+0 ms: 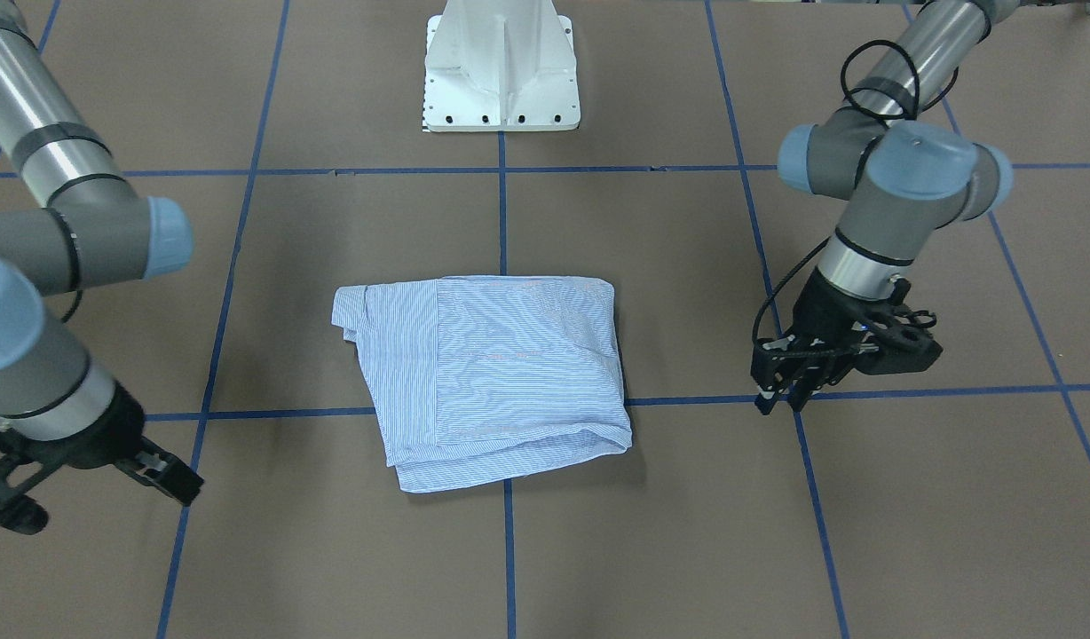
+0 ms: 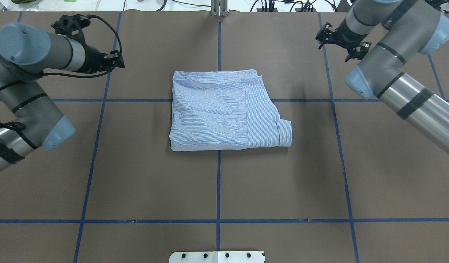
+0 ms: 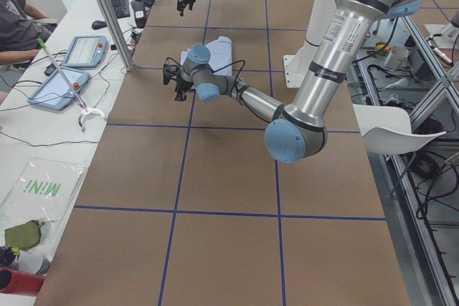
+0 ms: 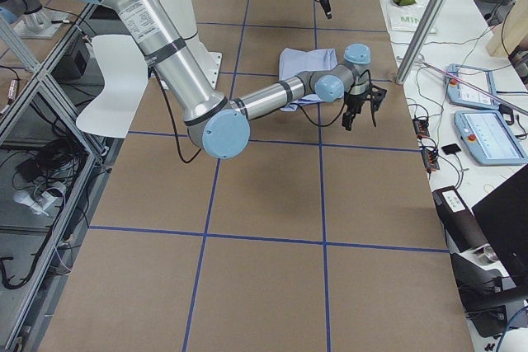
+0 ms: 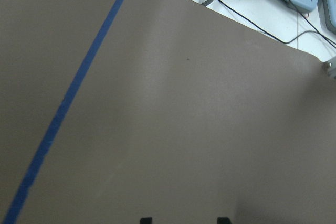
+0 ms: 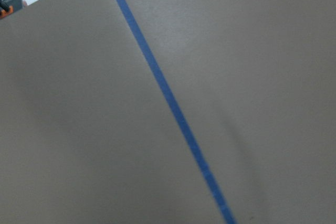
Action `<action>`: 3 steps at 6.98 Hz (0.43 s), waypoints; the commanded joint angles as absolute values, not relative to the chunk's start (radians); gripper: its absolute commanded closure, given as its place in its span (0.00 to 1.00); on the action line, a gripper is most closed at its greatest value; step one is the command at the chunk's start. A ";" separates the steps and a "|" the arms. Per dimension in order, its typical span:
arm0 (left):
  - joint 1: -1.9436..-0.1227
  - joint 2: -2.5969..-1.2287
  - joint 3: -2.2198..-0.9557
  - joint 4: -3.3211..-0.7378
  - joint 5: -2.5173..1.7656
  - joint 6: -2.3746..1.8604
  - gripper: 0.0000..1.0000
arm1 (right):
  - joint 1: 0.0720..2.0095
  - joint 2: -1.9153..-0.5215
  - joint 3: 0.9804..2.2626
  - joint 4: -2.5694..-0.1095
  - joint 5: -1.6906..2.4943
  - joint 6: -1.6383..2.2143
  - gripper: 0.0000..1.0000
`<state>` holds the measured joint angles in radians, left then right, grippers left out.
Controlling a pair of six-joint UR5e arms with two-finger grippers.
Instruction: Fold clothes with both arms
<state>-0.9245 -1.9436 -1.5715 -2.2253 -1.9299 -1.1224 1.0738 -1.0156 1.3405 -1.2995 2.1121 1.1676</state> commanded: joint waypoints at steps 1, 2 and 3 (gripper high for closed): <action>-1.110 -1.756 -1.650 -2.217 -2.163 -0.668 0.48 | 1.275 -1.168 1.371 -1.319 2.293 0.715 0.00; -1.190 -1.684 -1.658 -2.217 -2.224 -0.480 0.48 | 1.340 -1.233 1.382 -1.347 2.325 0.508 0.00; -1.292 -1.640 -1.660 -2.191 -2.321 -0.301 0.48 | 1.404 -1.297 1.387 -1.374 2.329 0.304 0.00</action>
<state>-1.1731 -1.7107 -1.6517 -2.2113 -2.2105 -0.5330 1.3181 -1.2150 1.3782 -1.3415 2.3026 0.5644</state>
